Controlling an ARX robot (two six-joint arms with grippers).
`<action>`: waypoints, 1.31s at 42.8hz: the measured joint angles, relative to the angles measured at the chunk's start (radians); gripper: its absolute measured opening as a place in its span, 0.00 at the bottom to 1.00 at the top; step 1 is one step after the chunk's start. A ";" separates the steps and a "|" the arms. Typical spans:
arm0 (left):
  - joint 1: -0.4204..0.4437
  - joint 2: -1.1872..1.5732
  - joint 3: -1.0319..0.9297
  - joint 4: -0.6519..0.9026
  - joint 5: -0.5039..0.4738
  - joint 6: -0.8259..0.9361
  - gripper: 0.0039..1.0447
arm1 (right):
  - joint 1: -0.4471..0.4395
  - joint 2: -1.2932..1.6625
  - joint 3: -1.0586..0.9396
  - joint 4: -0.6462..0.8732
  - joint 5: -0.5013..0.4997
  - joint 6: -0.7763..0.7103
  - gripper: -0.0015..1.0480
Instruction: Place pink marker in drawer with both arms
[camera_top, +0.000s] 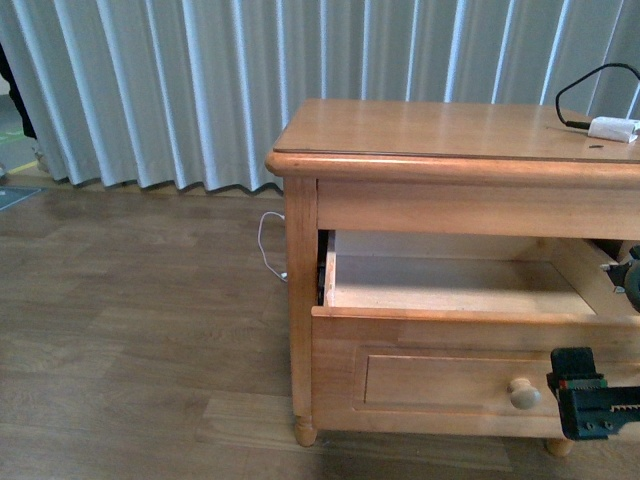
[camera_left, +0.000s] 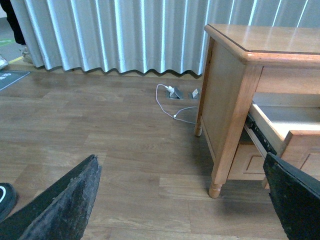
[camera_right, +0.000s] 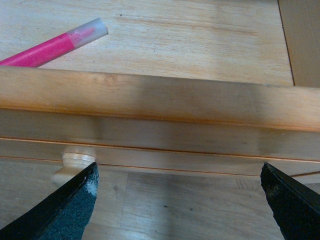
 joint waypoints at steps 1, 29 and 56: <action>0.000 0.000 0.000 0.000 0.000 0.000 0.94 | -0.002 0.023 0.014 0.019 -0.006 0.005 0.91; 0.000 0.000 0.000 0.000 0.000 0.000 0.94 | 0.010 0.384 0.447 0.143 0.069 0.142 0.91; 0.000 0.000 0.000 0.000 0.000 0.000 0.94 | 0.017 0.502 0.601 0.145 0.096 0.189 0.91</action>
